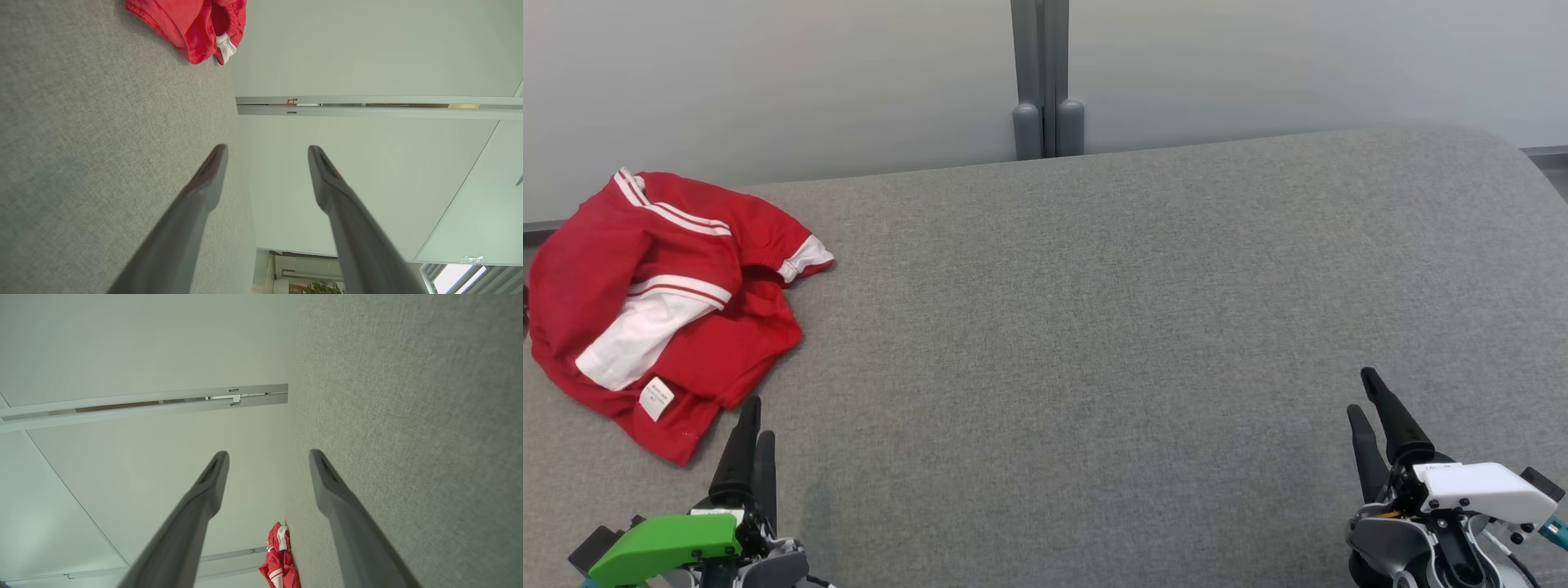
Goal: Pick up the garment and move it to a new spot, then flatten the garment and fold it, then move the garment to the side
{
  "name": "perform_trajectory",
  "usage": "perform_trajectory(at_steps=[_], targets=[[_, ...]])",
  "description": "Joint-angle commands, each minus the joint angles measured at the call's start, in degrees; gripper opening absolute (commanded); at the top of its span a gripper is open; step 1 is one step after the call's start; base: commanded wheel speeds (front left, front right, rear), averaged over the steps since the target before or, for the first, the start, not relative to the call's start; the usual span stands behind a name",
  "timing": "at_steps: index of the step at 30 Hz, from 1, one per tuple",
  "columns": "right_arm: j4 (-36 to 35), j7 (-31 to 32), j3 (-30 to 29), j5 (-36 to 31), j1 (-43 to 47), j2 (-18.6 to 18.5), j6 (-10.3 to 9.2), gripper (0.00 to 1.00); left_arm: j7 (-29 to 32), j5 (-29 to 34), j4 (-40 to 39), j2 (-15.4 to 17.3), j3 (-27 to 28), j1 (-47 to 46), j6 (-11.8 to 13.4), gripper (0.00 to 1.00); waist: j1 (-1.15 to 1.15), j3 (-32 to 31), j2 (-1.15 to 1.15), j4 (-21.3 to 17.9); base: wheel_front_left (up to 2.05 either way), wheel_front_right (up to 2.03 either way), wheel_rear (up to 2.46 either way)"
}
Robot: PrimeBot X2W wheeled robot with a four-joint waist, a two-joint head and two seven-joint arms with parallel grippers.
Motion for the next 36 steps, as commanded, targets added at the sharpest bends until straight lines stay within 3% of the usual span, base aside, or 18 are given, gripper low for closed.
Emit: perform_trajectory(at_steps=[1, 14, 36], targets=[[-1.03, -0.81, 0.6, -0.4, -0.89, -0.19, 0.01, 1.0, -0.78, 0.76, -1.51, 0.15, -0.47, -0.71, -0.04, 1.0, 0.0, 0.0, 0.0, -0.01, 0.0, 0.0, 0.0], [-2.1, -4.29, 1.22, -6.99, -0.52, -0.29, 0.02, 1.0, -4.24, 7.34, -3.95, 0.27, -2.32, 0.19, 0.19, 1.0, 0.0, -0.08, 0.0, -0.07, 0.0, 0.0, 0.0], [-7.63, -9.23, 4.07, -35.54, 0.87, -0.44, 0.02, 1.0, -9.16, 32.88, -9.28, 0.45, -7.28, 1.21, 3.48, 1.0, 0.0, 0.09, 0.0, 0.03, 0.0, 0.0, 0.0]])
